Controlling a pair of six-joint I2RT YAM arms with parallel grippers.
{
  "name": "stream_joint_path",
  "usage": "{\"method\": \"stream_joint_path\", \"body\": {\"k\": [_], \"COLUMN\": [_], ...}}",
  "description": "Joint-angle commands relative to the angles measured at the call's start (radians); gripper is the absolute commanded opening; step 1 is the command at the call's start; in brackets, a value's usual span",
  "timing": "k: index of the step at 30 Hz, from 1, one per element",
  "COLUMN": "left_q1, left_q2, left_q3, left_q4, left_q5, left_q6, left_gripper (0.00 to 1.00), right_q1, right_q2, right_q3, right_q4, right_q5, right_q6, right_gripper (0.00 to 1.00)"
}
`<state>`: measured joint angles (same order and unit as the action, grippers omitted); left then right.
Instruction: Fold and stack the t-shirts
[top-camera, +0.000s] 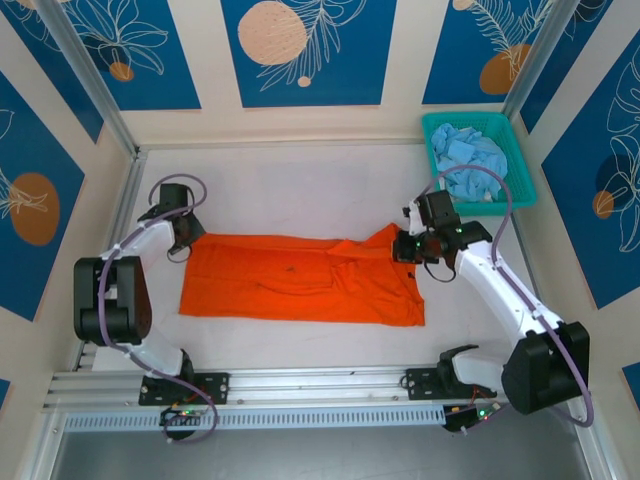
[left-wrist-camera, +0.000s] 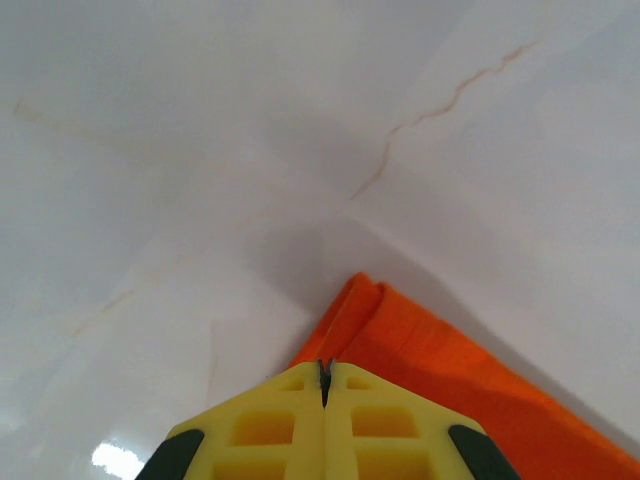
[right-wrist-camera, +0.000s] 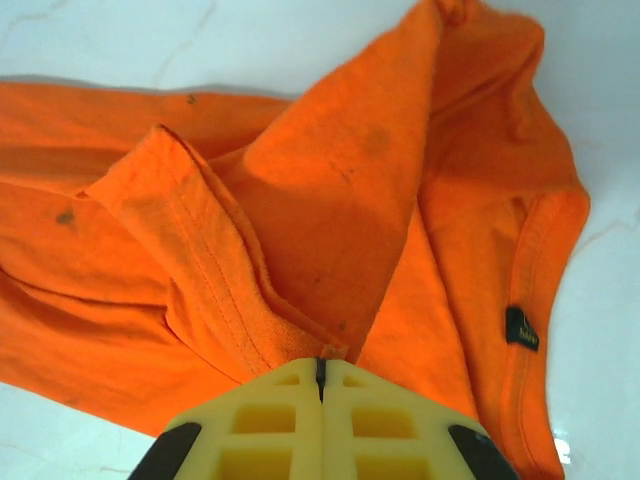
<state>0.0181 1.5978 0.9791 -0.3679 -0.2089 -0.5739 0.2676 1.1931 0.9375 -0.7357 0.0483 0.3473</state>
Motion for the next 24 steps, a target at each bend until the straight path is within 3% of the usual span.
{"method": "stream_joint_path", "body": {"k": [1,3,6,8,12,15,18,21,24], "left_q1": [-0.001,-0.001,-0.001,-0.001,-0.001,-0.024,-0.084,-0.141,-0.147], "left_q2": [-0.039,-0.036,-0.017,-0.004,0.009,0.014,0.05,0.101,0.192], "left_q3": [-0.032,-0.03,0.001,0.043,0.15,0.203,0.246,0.274,0.325], "left_q4": [-0.068,-0.1,-0.161,-0.205,-0.287,-0.264,-0.246,-0.237,-0.283], "left_q5": [-0.05,-0.075,-0.119,-0.153,-0.178,-0.095,-0.034,-0.006,0.031], "left_q6": [-0.053,-0.072,-0.101,-0.114,-0.129,-0.093,-0.048,-0.024,-0.036], "left_gripper": [0.04,0.16,0.23,0.34,0.51,0.54,0.54,0.55,0.54], "right_q1": [0.004,0.004,0.09,0.105,0.105,0.11,0.061,0.003,-0.027], "right_q2": [-0.079,-0.127,-0.19,-0.195,-0.23,-0.376,-0.49,-0.442,-0.213], "right_q3": [-0.061,-0.107,-0.145,-0.132,-0.209,-0.319,-0.346,-0.315,-0.207], "right_q4": [-0.042,-0.057,-0.063,-0.1,-0.252,-0.246,-0.203,-0.098,-0.009], "right_q5": [0.005,-0.001,0.061,0.057,0.123,0.135,0.212,0.22,0.174], "right_q6": [0.026,0.069,0.114,0.193,0.527,0.715,0.759,0.7,0.604], "right_gripper": [0.0,0.0,0.0,0.03,0.23,0.41,0.56,0.54,0.47]}}
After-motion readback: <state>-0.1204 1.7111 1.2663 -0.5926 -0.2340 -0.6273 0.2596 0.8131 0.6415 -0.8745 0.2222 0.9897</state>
